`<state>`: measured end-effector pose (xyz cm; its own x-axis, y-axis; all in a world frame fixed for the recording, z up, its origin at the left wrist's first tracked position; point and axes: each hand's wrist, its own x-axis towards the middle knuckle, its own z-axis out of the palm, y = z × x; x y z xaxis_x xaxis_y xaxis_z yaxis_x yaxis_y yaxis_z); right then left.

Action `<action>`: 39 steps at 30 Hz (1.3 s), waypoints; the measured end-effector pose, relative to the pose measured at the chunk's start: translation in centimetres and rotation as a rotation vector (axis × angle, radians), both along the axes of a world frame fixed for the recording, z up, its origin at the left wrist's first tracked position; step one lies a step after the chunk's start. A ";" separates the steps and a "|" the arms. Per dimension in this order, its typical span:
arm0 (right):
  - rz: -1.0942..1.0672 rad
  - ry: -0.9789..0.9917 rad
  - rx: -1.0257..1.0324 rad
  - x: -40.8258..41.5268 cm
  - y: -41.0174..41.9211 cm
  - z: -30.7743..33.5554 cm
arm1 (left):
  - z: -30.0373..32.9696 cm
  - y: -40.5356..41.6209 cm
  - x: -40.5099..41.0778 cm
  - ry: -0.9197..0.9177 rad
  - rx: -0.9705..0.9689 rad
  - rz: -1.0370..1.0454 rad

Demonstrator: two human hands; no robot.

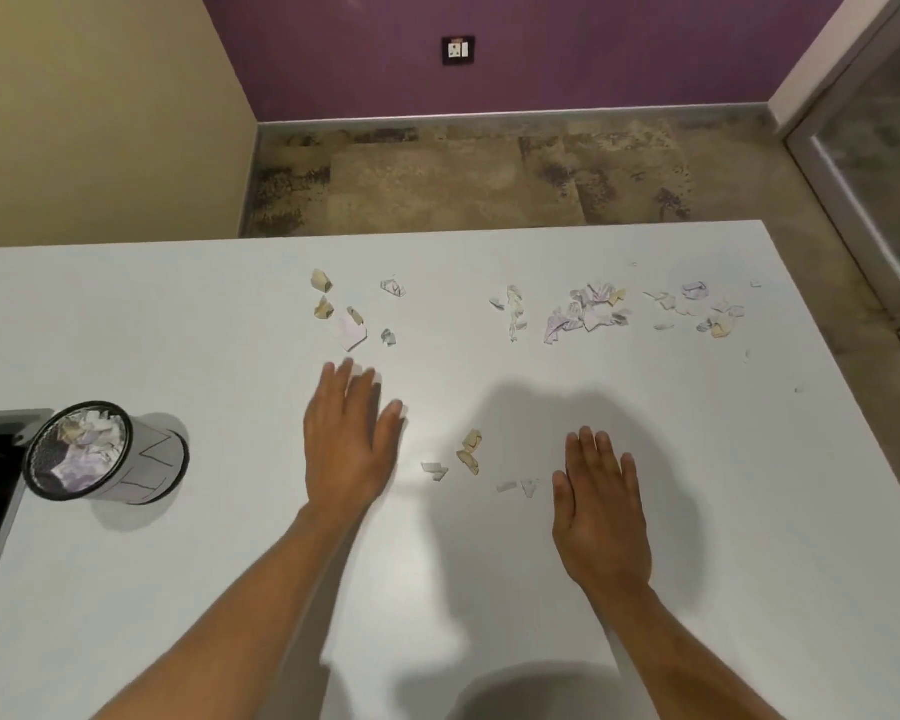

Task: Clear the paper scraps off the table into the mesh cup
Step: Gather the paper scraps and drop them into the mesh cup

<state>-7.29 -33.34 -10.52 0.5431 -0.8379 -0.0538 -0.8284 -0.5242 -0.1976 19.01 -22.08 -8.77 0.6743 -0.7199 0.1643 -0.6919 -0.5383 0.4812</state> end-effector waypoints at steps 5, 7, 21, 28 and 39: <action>-0.003 0.016 0.012 0.1 0.1 -0.2 | 0.1 -5.5 6.9 -0.004 0.033 0.112; -0.009 0.010 0.013 0.1 0.0 -0.2 | -0.2 -6.8 9.3 0.022 0.031 0.191; -0.013 0.009 0.027 0.1 0.2 0.0 | -1.6 -11.9 12.4 0.111 0.079 -0.254; -0.008 0.013 0.024 0.1 0.2 0.0 | -1.5 -11.0 9.1 0.149 0.134 -0.526; 0.005 -0.018 0.005 0.0 0.3 0.2 | -0.4 -5.6 1.2 0.256 0.105 -0.671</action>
<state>-7.25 -33.05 -10.32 0.5478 -0.8352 -0.0488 -0.8223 -0.5268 -0.2150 20.22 -27.68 -9.13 0.0895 -0.9955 -0.0320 -0.7620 -0.0891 0.6414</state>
